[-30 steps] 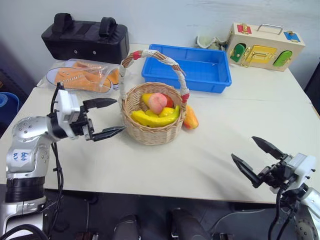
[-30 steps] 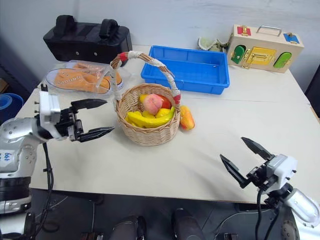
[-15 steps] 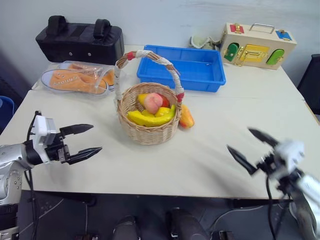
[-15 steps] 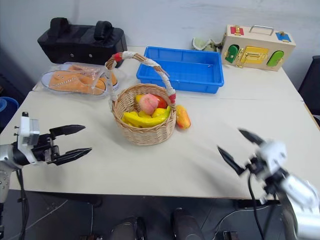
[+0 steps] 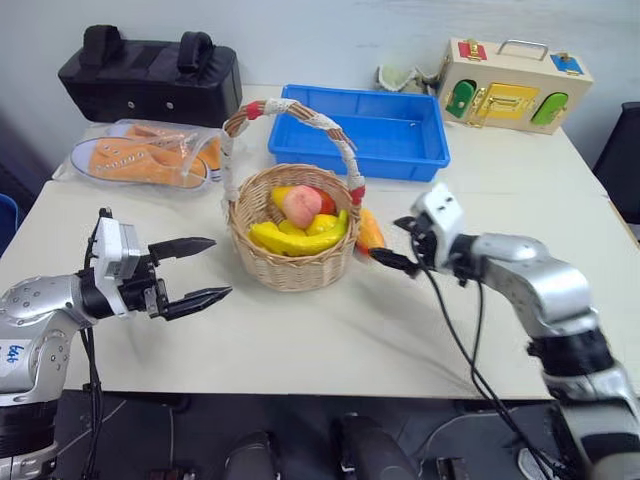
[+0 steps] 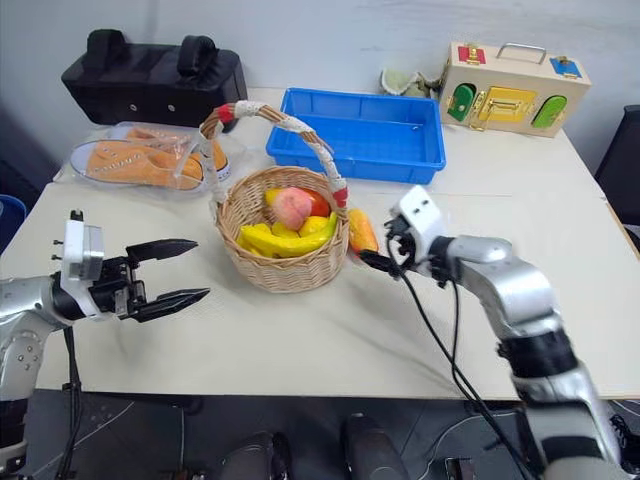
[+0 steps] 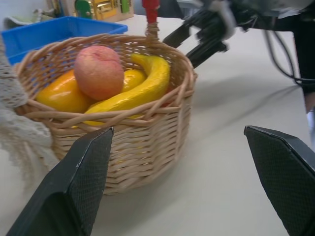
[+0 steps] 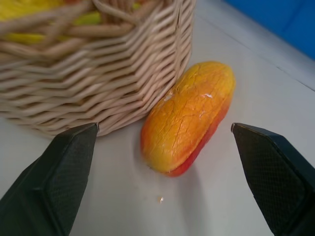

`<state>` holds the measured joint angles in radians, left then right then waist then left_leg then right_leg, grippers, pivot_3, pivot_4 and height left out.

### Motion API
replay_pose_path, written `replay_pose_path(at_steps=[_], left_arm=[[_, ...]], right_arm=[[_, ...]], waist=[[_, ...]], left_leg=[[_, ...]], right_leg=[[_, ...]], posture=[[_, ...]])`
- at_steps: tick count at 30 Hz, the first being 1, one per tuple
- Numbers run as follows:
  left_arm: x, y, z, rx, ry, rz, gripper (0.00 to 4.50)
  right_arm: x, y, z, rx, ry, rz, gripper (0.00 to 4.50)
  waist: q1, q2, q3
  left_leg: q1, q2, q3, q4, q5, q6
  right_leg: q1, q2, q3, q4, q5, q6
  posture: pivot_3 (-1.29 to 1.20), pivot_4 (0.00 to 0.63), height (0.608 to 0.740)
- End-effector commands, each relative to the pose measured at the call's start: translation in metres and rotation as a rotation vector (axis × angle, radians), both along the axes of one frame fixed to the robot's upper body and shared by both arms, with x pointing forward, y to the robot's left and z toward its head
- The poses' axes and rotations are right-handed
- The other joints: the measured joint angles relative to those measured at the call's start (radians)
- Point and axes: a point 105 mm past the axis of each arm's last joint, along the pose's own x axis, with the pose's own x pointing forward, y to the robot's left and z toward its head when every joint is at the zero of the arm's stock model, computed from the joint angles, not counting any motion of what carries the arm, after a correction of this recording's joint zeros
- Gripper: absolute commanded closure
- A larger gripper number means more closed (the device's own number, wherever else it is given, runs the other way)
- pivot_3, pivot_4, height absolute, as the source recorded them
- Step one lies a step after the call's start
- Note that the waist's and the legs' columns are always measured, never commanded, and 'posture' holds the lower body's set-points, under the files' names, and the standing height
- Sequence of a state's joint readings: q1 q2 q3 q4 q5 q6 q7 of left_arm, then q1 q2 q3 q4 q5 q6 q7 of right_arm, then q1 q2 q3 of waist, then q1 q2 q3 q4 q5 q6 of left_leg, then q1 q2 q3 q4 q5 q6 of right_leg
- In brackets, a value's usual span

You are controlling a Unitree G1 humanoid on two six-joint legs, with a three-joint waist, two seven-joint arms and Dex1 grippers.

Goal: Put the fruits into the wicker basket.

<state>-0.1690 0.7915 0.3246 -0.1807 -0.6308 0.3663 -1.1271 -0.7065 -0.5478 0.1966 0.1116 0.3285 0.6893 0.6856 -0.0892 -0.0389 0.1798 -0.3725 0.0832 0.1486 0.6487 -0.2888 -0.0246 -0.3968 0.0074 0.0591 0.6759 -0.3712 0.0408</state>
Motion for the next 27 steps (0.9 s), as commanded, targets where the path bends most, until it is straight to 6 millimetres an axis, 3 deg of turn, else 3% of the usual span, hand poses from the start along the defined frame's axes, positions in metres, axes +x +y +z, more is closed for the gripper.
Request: replay_pose_path(at_steps=[1,6,9,14,16,19,21,23,27], left_arm=[[-0.001,-0.002,0.01,-0.008,-0.037,-0.011,0.04],[0.0,-0.001,0.009,-0.002,-0.032,-0.007,0.04],[0.001,-0.001,0.01,0.002,-0.034,-0.006,0.0],[0.001,-0.003,0.011,0.0,-0.045,-0.005,0.0],[0.001,-0.003,0.011,-0.004,-0.048,-0.001,0.0],[-0.001,0.0,0.011,-0.011,-0.055,0.01,0.0],[-0.003,0.004,0.012,-0.02,-0.058,0.018,0.0],[-0.006,0.009,0.012,-0.018,-0.061,0.029,0.0],[-0.007,0.018,0.014,-0.024,-0.105,0.085,0.0]], right_arm=[[0.018,0.003,0.002,0.026,-0.006,-0.022,0.0],[0.034,0.015,-0.005,-0.005,-0.002,0.012,0.0],[0.042,0.01,-0.004,0.0,-0.004,0.0,0.62],[0.042,-0.001,0.003,0.012,-0.037,0.008,2.27],[0.039,-0.017,0.008,0.02,-0.054,-0.017,2.54],[0.023,-0.042,0.016,0.016,-0.099,-0.02,2.54],[-0.001,-0.048,0.027,0.029,-0.168,0.081,2.54],[-0.028,-0.046,0.037,0.056,-0.214,0.195,2.54],[-0.07,-0.028,0.033,-0.054,-0.235,0.392,2.54]], waist=[[0.003,0.0,0.0],[-0.005,0.0,0.0],[-0.011,0.001,0.0],[-0.017,0.001,0.0],[-0.02,0.001,0.001],[-0.01,0.001,0.001],[0.0,0.001,0.001],[0.001,0.003,0.002],[-0.009,0.005,0.003]], left_leg=[[0.0,0.0,0.0,0.0,0.0,0.0],[0.0,0.0,0.0,0.001,0.0,0.0],[0.0,0.0,0.0,0.0,0.0,0.0],[0.0,0.0,0.0,0.0,0.0,0.0],[0.0,0.0,0.0,0.0,0.0,0.0],[0.0,0.0,-0.001,-0.001,0.0,-0.001],[0.0,0.0,-0.002,-0.002,-0.001,-0.001],[0.0,0.0,-0.002,-0.002,-0.002,-0.001],[0.0,0.001,-0.001,-0.002,-0.002,-0.002]], right_leg=[[0.0,0.0,0.0,0.0,0.0,0.0],[0.0,0.0,0.0,0.001,0.0,0.0],[0.0,0.0,0.0,0.002,0.0,0.0],[-0.001,0.0,0.0,0.002,0.0,0.0],[-0.001,0.0,0.0,0.002,0.0,0.0],[0.0,-0.001,-0.001,0.002,0.0,0.001],[0.0,-0.001,-0.001,0.001,0.0,0.001],[0.0,0.0,-0.001,0.0,0.0,0.002],[0.0,0.0,-0.001,-0.001,-0.001,0.002]], posture=[[0.0,0.15,0.74],[0.0,0.15,0.74],[0.0,0.15,0.74],[0.0,0.15,0.74],[0.0,0.15,0.74],[0.0,0.15,0.74],[0.0,0.15,0.74],[0.0,0.15,0.74],[0.0,0.15,0.74]])
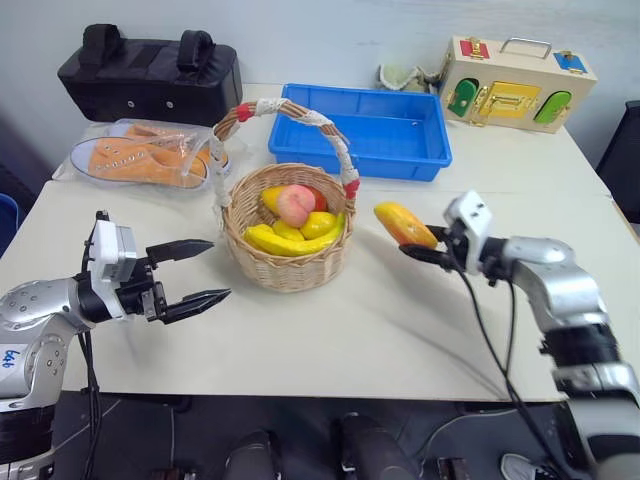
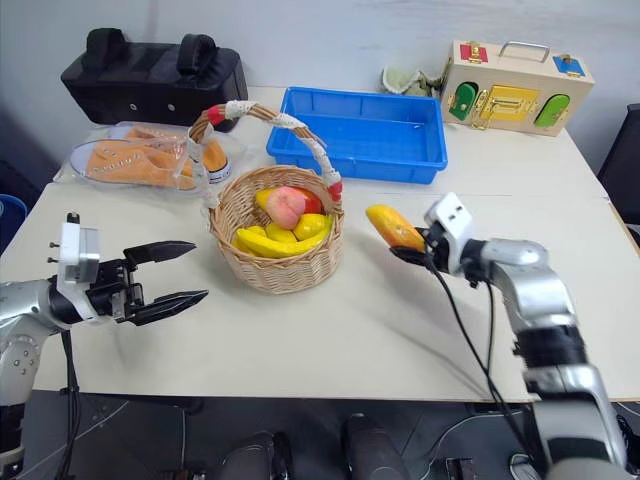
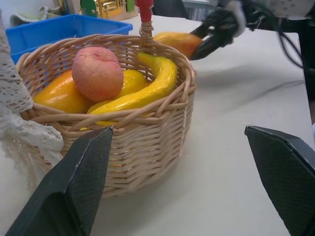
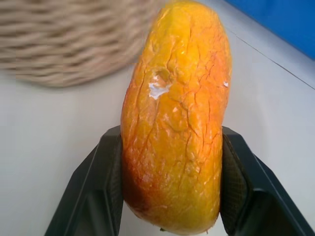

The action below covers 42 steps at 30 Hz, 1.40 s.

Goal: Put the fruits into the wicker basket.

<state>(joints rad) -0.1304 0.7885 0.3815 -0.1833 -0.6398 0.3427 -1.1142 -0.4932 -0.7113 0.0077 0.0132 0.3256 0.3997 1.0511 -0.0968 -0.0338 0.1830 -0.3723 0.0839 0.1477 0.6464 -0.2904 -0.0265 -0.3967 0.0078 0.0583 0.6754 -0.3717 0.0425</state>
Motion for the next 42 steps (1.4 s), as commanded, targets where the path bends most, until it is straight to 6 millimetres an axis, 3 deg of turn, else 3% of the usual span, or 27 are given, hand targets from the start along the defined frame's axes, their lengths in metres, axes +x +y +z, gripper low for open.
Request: replay_pose_path(at_steps=[1,2,5,11,17,18,22,24,26,29,36,40,42], left_arm=[[-0.003,0.008,0.011,-0.007,-0.079,0.04,0.0],[-0.004,0.008,0.011,-0.006,-0.08,0.044,0.0],[-0.005,0.012,0.007,-0.016,-0.058,0.068,0.0],[-0.009,0.005,0.023,-0.043,-0.115,0.101,0.0],[-0.01,0.005,0.028,-0.036,-0.181,0.163,0.0],[-0.01,0.005,0.029,-0.03,-0.198,0.174,0.0],[-0.011,0.006,0.034,-0.054,-0.203,0.19,0.0],[-0.012,0.007,0.033,-0.052,-0.199,0.193,0.0],[-0.012,0.007,0.031,-0.051,-0.189,0.19,0.0],[-0.016,0.006,0.027,-0.048,-0.157,0.171,0.0],[-0.02,0.012,0.019,-0.025,-0.11,0.152,0.0],[-0.018,0.019,0.009,0.048,-0.083,0.144,0.0],[-0.015,0.024,0.007,0.029,-0.055,0.147,0.0]], right_arm=[[-0.032,0.025,0.02,-0.037,-0.092,0.191,2.54],[-0.035,0.028,0.021,-0.033,-0.091,0.206,2.54],[-0.047,0.089,0.05,0.026,-0.121,0.349,2.54],[-0.016,0.16,0.072,0.027,-0.135,0.272,2.54],[-0.006,0.185,0.071,0.063,-0.06,0.236,2.54],[-0.002,0.187,0.074,0.089,-0.064,0.22,1.82],[-0.001,0.19,0.083,0.114,-0.11,0.22,0.56],[-0.002,0.187,0.083,0.118,-0.11,0.229,0.03],[-0.009,0.18,0.083,0.116,-0.115,0.276,0.03],[-0.034,0.162,0.087,0.17,-0.135,0.411,0.03],[-0.056,0.104,0.07,0.228,-0.156,0.39,0.03],[-0.051,0.04,0.052,0.343,-0.26,0.172,0.03],[-0.052,-0.011,0.025,0.349,-0.258,0.017,0.03]], waist=[[-0.002,0.0,0.0],[-0.004,0.0,0.0],[-0.018,0.0,0.0],[-0.017,-0.001,0.0],[-0.008,-0.002,-0.001],[-0.011,-0.002,-0.001],[-0.015,-0.002,-0.001],[-0.017,-0.002,-0.001],[-0.016,-0.002,-0.001],[-0.013,-0.002,-0.001],[-0.01,-0.003,-0.001],[-0.004,-0.003,-0.001],[-0.001,-0.003,-0.001]], left_leg=[[0.001,0.0,0.0,0.0,0.0,0.0],[0.001,0.0,0.0,0.0,0.0,0.0],[0.002,0.0,0.0,0.001,0.001,0.001],[0.001,0.0,-0.002,0.0,0.003,-0.001],[-0.004,0.0,-0.001,0.001,-0.001,0.002],[-0.004,0.0,-0.001,0.001,-0.001,0.002],[-0.011,0.0,-0.001,0.002,0.0,0.001],[-0.013,0.0,-0.001,0.003,0.001,0.001],[-0.013,0.0,-0.001,0.003,0.001,0.001],[-0.014,0.0,-0.001,0.003,0.001,0.001],[-0.014,0.0,-0.003,0.003,0.0,0.002],[-0.014,-0.001,-0.002,0.003,0.002,0.003],[-0.014,-0.002,-0.001,0.002,0.002,0.003]], right_leg=[[0.001,0.0,0.0,0.0,0.0,0.0],[0.001,0.0,0.0,0.0,0.0,0.0],[0.003,-0.001,0.001,0.001,0.001,0.0],[-0.001,0.0,-0.001,0.004,0.003,-0.002],[-0.005,-0.002,-0.001,0.003,0.003,0.002],[-0.005,-0.002,-0.001,0.003,0.003,0.002],[-0.013,-0.002,-0.001,0.005,0.003,0.002],[-0.016,-0.002,-0.001,0.006,0.003,0.002],[-0.016,-0.002,-0.001,0.006,0.003,0.002],[-0.016,-0.002,-0.001,0.006,0.003,0.002],[-0.014,-0.002,-0.002,0.003,0.003,0.002],[-0.012,-0.001,-0.001,0.0,0.003,0.002],[-0.011,-0.001,0.0,-0.002,0.003,0.002]], posture=[[0.0,0.15,0.74],[0.0,0.15,0.74],[0.0,0.15,0.74],[0.0,0.15,0.74],[0.0,0.15,0.74],[0.0,0.15,0.74],[0.0,0.15,0.74],[0.0,0.15,0.74],[0.0,0.15,0.74],[0.0,0.15,0.74],[0.0,0.15,0.74],[0.0,0.15,0.74],[0.0,0.15,0.74]])
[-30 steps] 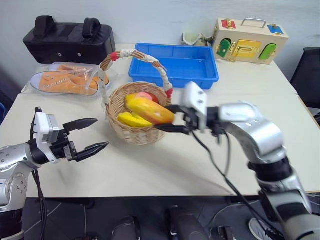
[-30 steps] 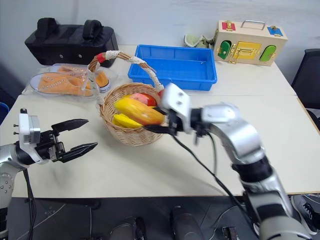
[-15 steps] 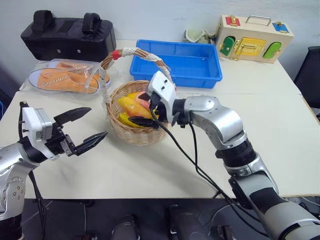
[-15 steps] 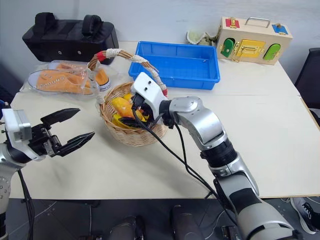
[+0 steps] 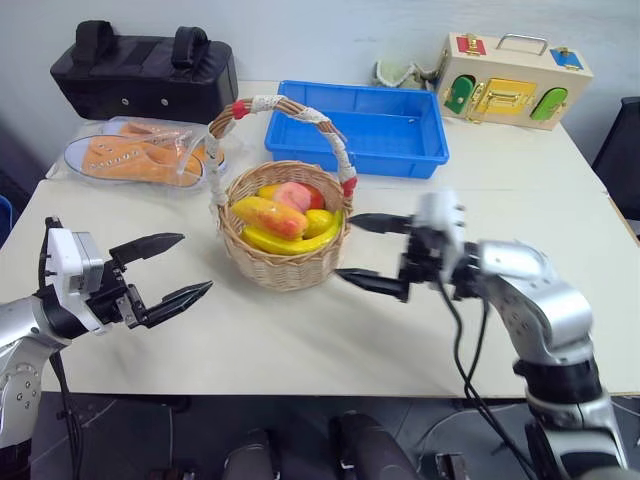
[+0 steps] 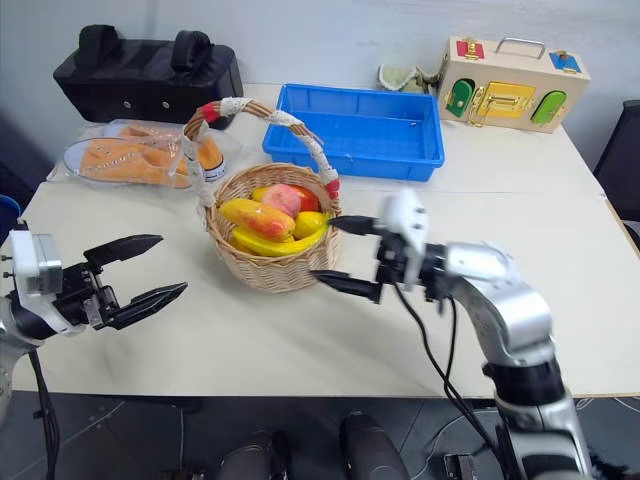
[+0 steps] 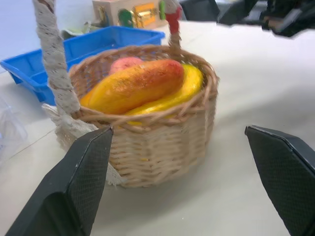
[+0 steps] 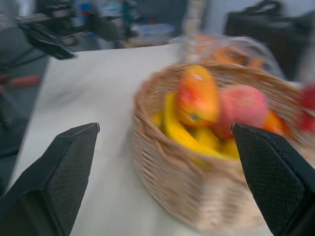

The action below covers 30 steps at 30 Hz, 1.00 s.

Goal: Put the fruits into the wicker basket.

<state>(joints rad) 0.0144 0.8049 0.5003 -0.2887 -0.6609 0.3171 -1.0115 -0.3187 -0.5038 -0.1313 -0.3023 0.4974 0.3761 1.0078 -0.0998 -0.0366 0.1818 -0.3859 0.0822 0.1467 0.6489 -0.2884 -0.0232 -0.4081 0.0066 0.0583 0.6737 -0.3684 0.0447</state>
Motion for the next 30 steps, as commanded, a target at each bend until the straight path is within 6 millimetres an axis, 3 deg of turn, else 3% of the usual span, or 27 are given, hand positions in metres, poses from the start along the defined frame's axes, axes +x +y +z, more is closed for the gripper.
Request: replay_pose_path(at_steps=[1,3,5,10,13,17,19,27,30], left_arm=[[0.001,0.008,0.001,-0.008,0.012,0.003,0.0],[0.005,0.012,-0.002,-0.015,0.039,0.01,0.0],[0.005,0.012,-0.003,-0.017,0.054,-0.003,0.0],[-0.007,0.0,0.002,-0.046,0.095,-0.117,0.0],[-0.014,-0.014,0.004,-0.037,0.116,-0.196,0.0],[-0.002,-0.021,0.022,-0.111,0.021,-0.168,0.0],[0.002,-0.021,0.027,-0.141,-0.008,-0.143,0.0],[-0.003,-0.025,0.023,-0.16,0.011,-0.131,0.0],[-0.005,-0.028,0.022,-0.157,0.015,-0.131,0.0]], right_arm=[[-0.007,-0.067,-0.014,0.035,-0.062,-0.185,0.03],[-0.01,-0.101,-0.027,0.043,-0.071,-0.315,0.03],[-0.011,-0.115,-0.028,0.065,-0.1,-0.38,0.03],[-0.008,-0.106,-0.022,0.051,-0.158,-0.327,0.03],[0.009,-0.074,0.003,0.055,-0.174,-0.179,0.03],[0.036,-0.013,0.041,0.036,-0.155,0.077,0.03],[0.049,0.005,0.05,0.052,-0.13,0.119,0.03],[0.085,0.055,0.045,-0.011,-0.067,0.192,0.03],[0.094,0.062,0.045,-0.014,-0.067,0.186,0.03]], waist=[[0.007,0.0,0.0],[0.012,0.0,0.0],[0.006,0.001,0.001],[-0.011,0.002,0.002],[-0.019,0.005,0.003],[-0.018,0.008,0.005],[-0.012,0.008,0.005],[-0.009,0.007,0.005],[-0.012,0.007,0.005]], left_leg=[[0.0,0.0,0.0,0.0,0.0,0.001],[0.0,-0.001,0.0,0.001,0.0,0.001],[0.001,-0.001,0.001,0.002,0.0,0.002],[0.015,0.0,0.002,-0.003,0.001,0.001],[0.018,0.0,0.001,-0.003,0.001,0.0],[0.017,0.0,0.001,-0.001,0.001,0.0],[0.017,0.001,0.0,-0.002,0.002,-0.001],[0.012,0.001,0.0,-0.001,-0.004,0.0],[0.012,0.001,0.0,-0.001,-0.004,0.0]], right_leg=[[0.001,0.0,0.0,-0.001,0.0,0.0],[0.002,0.0,0.001,-0.002,0.0,0.0],[0.002,0.0,0.002,0.0,0.0,0.0],[0.013,0.001,0.002,0.002,0.002,-0.001],[0.016,0.001,0.002,0.001,0.001,-0.002],[0.015,0.001,0.002,0.003,0.001,-0.001],[0.014,0.001,0.001,0.003,0.001,-0.002],[0.011,0.0,0.001,0.0,0.0,0.002],[0.011,0.0,0.0,0.0,0.001,0.003]], posture=[[0.0,0.15,0.74],[0.0,0.15,0.74],[0.0,0.15,0.74],[0.0,0.15,0.74],[0.0,0.15,0.74],[0.0,0.15,0.74],[0.0,0.15,0.74],[0.0,0.15,0.74],[0.0,0.15,0.74]])
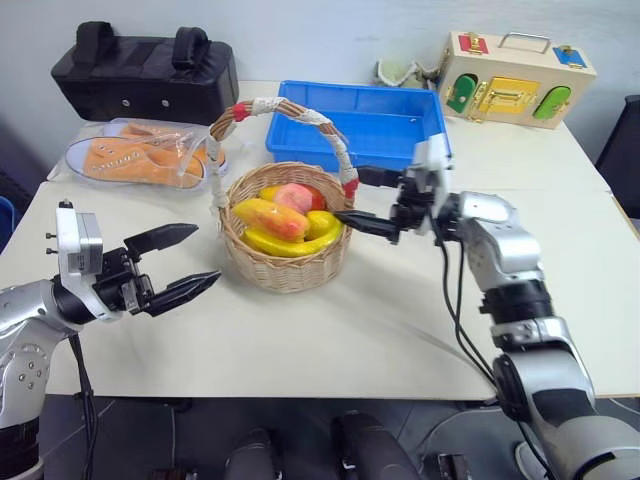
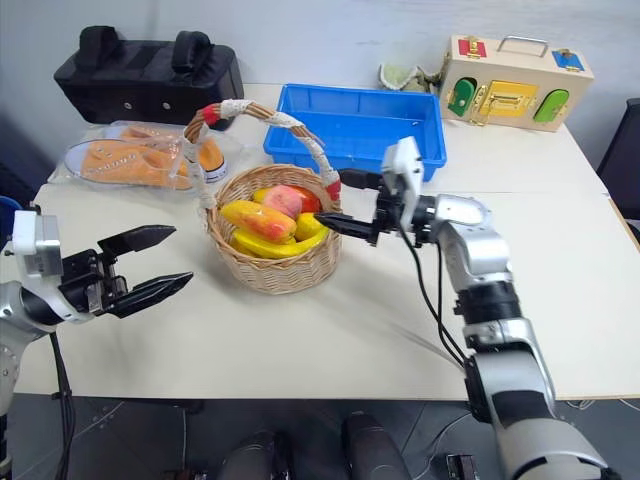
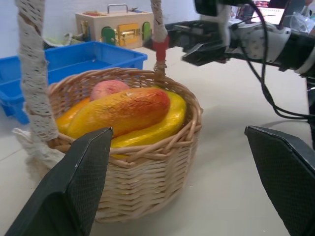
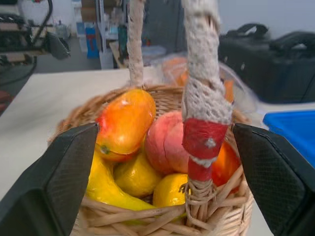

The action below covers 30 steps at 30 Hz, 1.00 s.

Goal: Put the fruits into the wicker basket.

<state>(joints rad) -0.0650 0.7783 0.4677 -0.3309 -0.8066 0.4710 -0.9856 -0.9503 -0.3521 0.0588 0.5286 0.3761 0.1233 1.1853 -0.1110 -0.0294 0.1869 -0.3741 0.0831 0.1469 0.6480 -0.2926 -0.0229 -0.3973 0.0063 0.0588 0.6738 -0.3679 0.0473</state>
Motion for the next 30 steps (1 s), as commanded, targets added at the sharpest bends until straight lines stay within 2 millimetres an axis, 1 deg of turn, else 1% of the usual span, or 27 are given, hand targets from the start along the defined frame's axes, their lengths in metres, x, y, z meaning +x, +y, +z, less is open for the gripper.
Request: replay_pose_path(at_steps=[1,6,11,12,13,14,16,23,24,27,30], left_arm=[[-0.006,-0.004,0.01,-0.006,-0.046,-0.008,0.0],[-0.009,-0.005,0.008,0.0,-0.04,0.0,0.0],[-0.009,-0.003,0.009,0.003,-0.041,0.007,0.0],[-0.009,-0.003,0.008,0.003,-0.041,0.009,0.0],[-0.009,-0.002,0.008,0.003,-0.041,0.01,0.0],[-0.009,-0.002,0.008,0.004,-0.041,0.012,0.0],[-0.009,-0.002,0.008,0.005,-0.041,0.013,0.0],[-0.012,-0.001,0.008,0.013,-0.044,0.022,0.0],[-0.012,-0.001,0.007,0.014,-0.044,0.024,0.0],[-0.013,-0.002,0.005,0.014,-0.039,0.018,0.0],[-0.011,-0.01,0.005,-0.003,-0.04,-0.012,0.0]], right_arm=[[0.006,0.003,0.013,0.015,-0.053,0.005,0.03],[0.005,0.009,0.02,0.039,-0.044,0.1,0.03],[0.009,0.009,0.019,-0.018,0.001,0.158,0.03],[0.009,0.01,0.022,-0.021,-0.001,0.163,0.41],[0.01,0.012,0.024,-0.019,-0.002,0.166,0.6],[0.01,0.014,0.027,-0.02,-0.003,0.176,0.91],[0.011,0.017,0.027,-0.035,-0.001,0.184,1.66],[0.012,0.019,0.017,-0.104,-0.002,0.197,4.09],[0.012,0.018,0.017,-0.109,-0.003,0.197,4.28],[0.012,0.012,0.019,-0.098,-0.033,0.192,4.28],[0.006,-0.005,0.027,-0.052,-0.073,0.184,4.28]], waist=[[-0.001,0.0,0.0],[-0.004,0.0,0.0],[-0.004,0.0,0.0],[-0.004,0.0,0.0],[-0.004,0.0,0.0],[-0.004,0.0,0.0],[-0.005,0.0,0.0],[-0.008,0.0,0.0],[-0.009,0.0,0.0],[-0.009,0.0,0.0],[-0.007,0.0,0.0]], left_leg=[[0.0,0.0,0.0,0.0,0.0,0.0],[0.001,0.0,0.0,0.002,0.002,-0.001],[0.002,0.0,0.001,0.003,0.003,0.0],[0.003,0.0,0.001,0.004,0.003,0.0],[0.003,0.0,0.001,0.004,0.003,0.0],[0.003,0.0,0.001,0.003,0.003,0.0],[0.003,0.0,0.001,0.003,0.003,0.0],[0.003,0.0,0.0,0.001,0.003,-0.001],[0.003,0.0,0.0,0.001,0.003,-0.001],[0.003,0.0,0.0,0.001,0.003,-0.001],[0.003,0.0,0.0,0.002,0.003,-0.001]], right_leg=[[0.0,0.0,0.0,0.001,0.0,0.0],[0.001,0.001,0.0,0.003,0.0,0.0],[0.002,0.0,0.0,0.004,0.0,-0.001],[0.002,0.0,0.001,0.004,0.0,-0.001],[0.002,0.0,0.001,0.004,0.0,-0.001],[0.002,0.0,0.001,0.004,0.0,-0.001],[0.002,0.0,0.001,0.004,0.0,-0.001],[0.001,0.0,0.0,0.005,0.0,-0.001],[0.001,0.0,0.0,0.005,0.0,-0.001],[0.001,0.0,0.0,0.005,0.0,-0.001],[0.002,0.0,0.0,0.005,0.0,-0.001]], posture=[[0.0,0.15,0.74],[0.0,0.15,0.74],[0.0,0.15,0.74],[0.0,0.15,0.74],[0.0,0.15,0.74],[0.0,0.15,0.74],[0.0,0.15,0.74],[0.0,0.15,0.74],[0.0,0.15,0.74],[0.0,0.15,0.74],[0.0,0.15,0.74]])
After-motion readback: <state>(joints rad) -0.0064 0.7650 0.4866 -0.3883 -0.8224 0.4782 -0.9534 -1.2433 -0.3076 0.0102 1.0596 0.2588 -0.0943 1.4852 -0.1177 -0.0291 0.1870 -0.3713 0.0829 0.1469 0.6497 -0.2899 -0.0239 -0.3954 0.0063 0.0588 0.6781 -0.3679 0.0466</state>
